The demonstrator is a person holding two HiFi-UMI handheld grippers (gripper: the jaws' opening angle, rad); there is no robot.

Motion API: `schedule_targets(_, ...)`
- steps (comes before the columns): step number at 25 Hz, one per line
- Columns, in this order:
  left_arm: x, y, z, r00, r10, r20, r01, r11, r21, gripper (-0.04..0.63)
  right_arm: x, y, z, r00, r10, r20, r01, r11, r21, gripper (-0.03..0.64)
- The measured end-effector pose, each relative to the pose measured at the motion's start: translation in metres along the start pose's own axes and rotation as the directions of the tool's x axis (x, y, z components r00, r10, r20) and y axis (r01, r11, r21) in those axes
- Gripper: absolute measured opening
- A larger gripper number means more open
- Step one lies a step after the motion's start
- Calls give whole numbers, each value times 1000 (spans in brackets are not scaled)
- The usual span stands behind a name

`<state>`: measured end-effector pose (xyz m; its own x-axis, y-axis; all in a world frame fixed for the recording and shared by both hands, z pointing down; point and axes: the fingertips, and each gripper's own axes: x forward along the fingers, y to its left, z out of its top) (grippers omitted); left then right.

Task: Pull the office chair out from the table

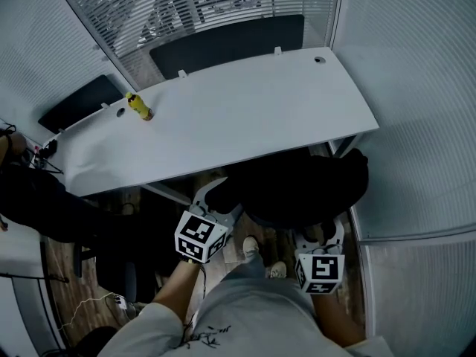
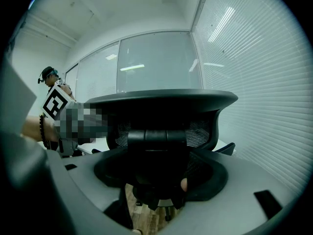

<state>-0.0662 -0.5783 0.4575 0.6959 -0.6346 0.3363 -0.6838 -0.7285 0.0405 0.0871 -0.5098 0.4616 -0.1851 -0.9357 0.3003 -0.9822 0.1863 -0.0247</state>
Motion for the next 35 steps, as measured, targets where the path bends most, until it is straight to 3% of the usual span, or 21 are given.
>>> schedule_targets(35, -35, -81, -23, 994, 105, 1, -105, 994, -31, 250, -79, -14, -35, 997, 70, -37, -71, 997, -27, 272)
